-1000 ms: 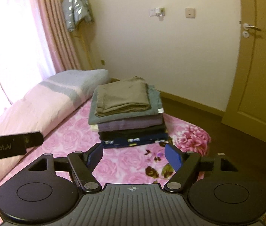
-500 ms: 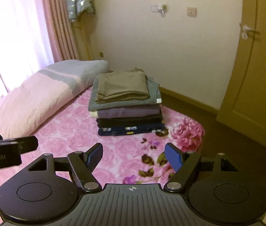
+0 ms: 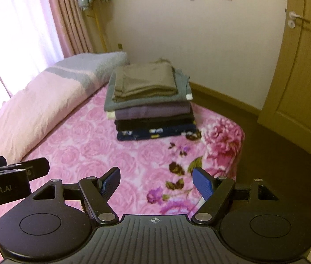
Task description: Fold clothes
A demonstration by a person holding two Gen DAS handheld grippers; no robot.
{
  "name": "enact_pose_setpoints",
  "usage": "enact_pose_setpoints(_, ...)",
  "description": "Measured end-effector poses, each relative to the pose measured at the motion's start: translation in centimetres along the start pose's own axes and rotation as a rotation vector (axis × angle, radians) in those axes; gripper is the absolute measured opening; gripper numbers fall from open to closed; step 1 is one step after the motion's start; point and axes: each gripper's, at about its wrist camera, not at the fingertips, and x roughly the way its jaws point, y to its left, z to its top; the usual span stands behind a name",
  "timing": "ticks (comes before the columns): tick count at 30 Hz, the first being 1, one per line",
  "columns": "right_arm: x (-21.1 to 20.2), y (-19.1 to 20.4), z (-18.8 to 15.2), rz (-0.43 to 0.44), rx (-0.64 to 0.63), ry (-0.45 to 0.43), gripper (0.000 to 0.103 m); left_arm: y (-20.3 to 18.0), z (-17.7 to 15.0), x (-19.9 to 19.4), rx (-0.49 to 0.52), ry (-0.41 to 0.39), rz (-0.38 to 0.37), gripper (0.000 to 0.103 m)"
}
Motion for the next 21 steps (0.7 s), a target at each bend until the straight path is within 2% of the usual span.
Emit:
enact_pose_setpoints(5,1.2,-0.8,0.4,-0.003,0.017,0.046,0.076,-0.8,0.5,1.3,0.000,0.019,-0.004,0.085)
enact_pose_setpoints(21,5.7,-3.1,4.2,0.002,-0.020,0.103,0.076,-2.8,3.6,5.4,-0.030,0.037,0.011,0.085)
